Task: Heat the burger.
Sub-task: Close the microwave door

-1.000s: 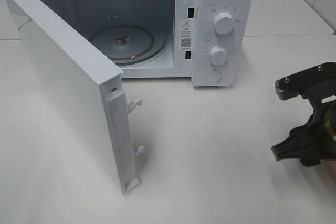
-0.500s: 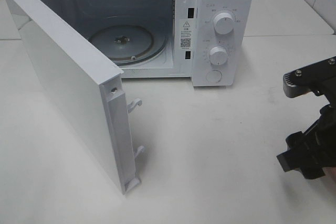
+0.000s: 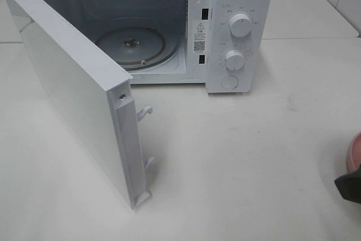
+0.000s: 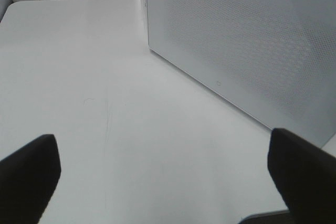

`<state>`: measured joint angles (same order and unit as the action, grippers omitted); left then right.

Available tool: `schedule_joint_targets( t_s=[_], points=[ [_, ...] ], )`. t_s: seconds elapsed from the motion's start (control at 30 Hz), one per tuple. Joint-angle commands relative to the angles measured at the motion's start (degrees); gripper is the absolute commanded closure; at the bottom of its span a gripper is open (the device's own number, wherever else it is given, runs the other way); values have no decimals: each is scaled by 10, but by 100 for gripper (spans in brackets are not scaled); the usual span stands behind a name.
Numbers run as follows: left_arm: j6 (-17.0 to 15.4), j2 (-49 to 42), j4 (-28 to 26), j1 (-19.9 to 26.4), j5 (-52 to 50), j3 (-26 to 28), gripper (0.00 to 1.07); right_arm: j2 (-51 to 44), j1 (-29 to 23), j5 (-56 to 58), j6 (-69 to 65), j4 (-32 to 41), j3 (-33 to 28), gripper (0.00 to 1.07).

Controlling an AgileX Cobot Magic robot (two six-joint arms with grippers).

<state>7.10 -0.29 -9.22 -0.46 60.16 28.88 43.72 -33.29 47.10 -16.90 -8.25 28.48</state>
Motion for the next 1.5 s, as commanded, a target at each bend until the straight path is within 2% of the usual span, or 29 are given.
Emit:
schedule_joint_targets(
  t_s=[0.03, 0.17, 0.47, 0.77, 0.87, 0.93, 1.13, 1.2, 1.4, 1.5],
  points=[
    [0, -11, -2, 2, -6, -2, 6, -30, 3, 34, 6, 10, 14, 35],
    [0, -11, -3, 2, -6, -2, 6, -78, 3, 107, 16, 11, 41, 35],
    [0, -11, -3, 2, -6, -2, 6, -156, 3, 192, 30, 13, 42, 35],
    [0, -11, -3, 2, -6, -2, 6, -261, 13, 152, 35, 11, 23, 35],
    [0, -11, -3, 2, -6, -2, 6, -289, 40, 128, 43, 13, 9, 35],
    [0, -11, -3, 2, -6, -2, 6, -320, 87, 125, 71, 33, 7, 35],
    [0, -11, -3, 2, -6, -2, 6, -349, 127, 124, 108, 58, 6, 31],
    [0, -11, -3, 2, -6, -2, 6, -377, 167, 124, 114, 61, 6, 31],
    [0, -11, -3, 2, -6, -2, 6, -426, 222, 124, 128, 72, 6, 31],
    [0, -11, -3, 2, -6, -2, 6, -435, 231, 124, 130, 73, 6, 31]
  ],
)
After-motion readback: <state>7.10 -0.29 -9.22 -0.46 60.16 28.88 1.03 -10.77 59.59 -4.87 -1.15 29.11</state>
